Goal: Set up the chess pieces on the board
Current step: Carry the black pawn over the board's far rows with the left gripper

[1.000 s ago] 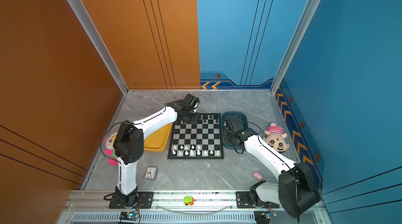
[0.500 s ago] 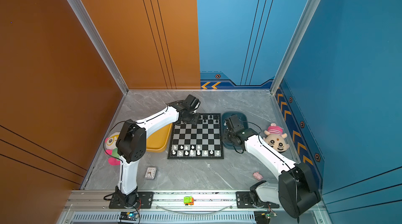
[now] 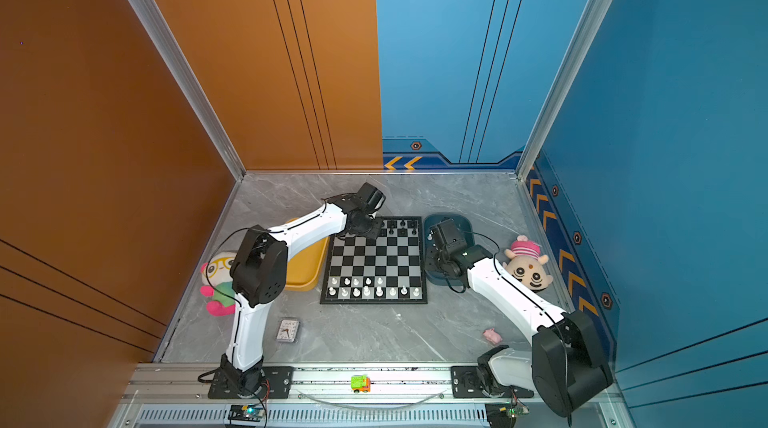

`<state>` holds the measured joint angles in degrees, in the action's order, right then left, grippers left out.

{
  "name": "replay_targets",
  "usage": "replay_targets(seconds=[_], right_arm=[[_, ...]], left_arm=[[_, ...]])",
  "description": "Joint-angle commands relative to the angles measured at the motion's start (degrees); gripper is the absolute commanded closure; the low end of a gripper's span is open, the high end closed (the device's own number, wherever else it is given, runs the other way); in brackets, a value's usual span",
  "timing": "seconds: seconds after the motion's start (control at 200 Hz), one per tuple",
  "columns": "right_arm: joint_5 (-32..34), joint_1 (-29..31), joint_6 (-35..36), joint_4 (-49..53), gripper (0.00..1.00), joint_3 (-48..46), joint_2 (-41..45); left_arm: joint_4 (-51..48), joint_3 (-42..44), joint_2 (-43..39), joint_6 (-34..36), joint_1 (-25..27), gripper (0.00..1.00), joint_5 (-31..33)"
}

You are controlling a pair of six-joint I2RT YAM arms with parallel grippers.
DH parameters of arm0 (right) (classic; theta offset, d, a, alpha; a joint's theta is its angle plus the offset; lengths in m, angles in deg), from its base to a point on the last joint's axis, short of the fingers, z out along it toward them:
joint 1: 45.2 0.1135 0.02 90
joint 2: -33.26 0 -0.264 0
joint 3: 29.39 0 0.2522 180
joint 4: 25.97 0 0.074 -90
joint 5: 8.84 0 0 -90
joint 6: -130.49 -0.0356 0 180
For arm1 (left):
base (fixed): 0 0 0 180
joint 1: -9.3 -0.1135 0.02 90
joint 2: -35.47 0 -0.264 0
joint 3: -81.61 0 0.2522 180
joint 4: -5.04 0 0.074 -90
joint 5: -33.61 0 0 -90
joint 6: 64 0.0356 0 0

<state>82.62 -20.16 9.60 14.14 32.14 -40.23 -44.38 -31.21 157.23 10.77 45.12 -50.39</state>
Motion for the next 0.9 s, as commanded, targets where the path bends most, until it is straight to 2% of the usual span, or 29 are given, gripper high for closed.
replay_targets(seconds=[0.0, 0.891], right_arm=[[-0.59, -0.41, 0.66, -0.27, 0.70, -0.52, -0.25], [-0.75, -0.87, 0.81, -0.03, 0.70, -0.52, -0.38]], left_arm=[[-1.14, -2.14, 1.24, 0.55, -0.58, 0.95, 1.20], [-1.17, -4.16, 4.72, 0.55, -1.89, 0.95, 1.74]])
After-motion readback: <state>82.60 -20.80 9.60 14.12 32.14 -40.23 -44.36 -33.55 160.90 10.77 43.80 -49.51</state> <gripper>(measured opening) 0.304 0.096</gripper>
